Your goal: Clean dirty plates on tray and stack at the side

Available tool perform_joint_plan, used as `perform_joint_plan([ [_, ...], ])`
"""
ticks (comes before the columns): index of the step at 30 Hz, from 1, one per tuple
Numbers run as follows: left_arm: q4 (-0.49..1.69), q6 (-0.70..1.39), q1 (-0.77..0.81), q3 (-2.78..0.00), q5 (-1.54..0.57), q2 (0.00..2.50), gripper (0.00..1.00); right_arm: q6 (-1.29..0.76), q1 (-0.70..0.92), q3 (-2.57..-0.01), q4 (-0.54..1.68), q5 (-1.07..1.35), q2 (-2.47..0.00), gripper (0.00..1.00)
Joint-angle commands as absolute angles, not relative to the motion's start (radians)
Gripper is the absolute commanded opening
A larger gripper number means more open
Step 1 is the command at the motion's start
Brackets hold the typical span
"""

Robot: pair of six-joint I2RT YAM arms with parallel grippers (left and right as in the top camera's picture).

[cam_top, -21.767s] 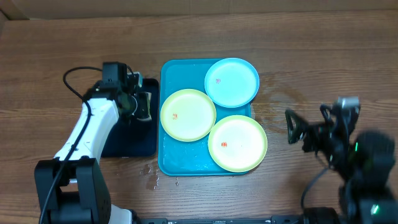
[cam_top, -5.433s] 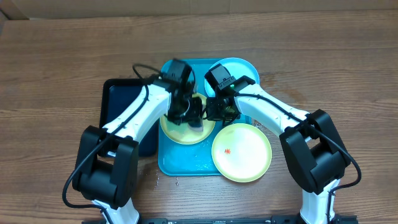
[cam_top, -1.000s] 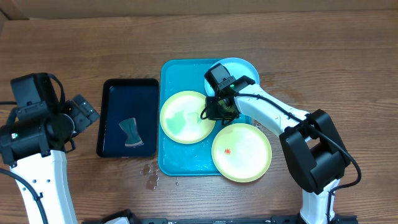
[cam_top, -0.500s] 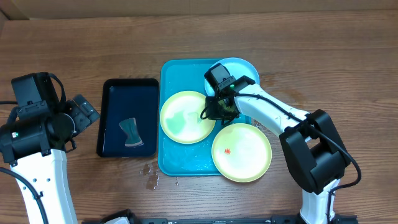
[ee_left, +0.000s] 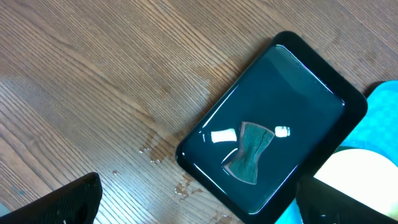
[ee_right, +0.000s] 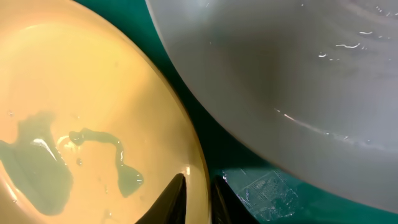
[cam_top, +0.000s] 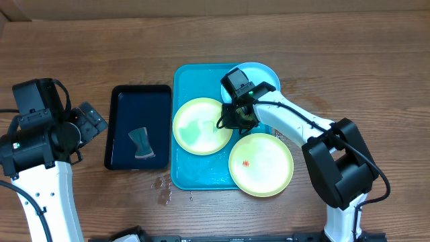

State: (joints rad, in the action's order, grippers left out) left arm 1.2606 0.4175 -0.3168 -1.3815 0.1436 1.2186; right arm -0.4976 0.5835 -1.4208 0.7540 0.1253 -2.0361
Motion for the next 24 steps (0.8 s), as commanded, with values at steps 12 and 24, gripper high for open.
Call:
perform_joint_plan([
  [12,1.259,0.434,-0.32,-1.403,0.152,1.222,1.0,-0.499,0.589,-1.421,0.741,0.129,-2.039,0.16],
  [24,1.259,0.434,-0.32,-1.404,0.152,1.222,1.0,-0.499,0.589,-1.412,0.73,0.128,-2.039,0.15],
])
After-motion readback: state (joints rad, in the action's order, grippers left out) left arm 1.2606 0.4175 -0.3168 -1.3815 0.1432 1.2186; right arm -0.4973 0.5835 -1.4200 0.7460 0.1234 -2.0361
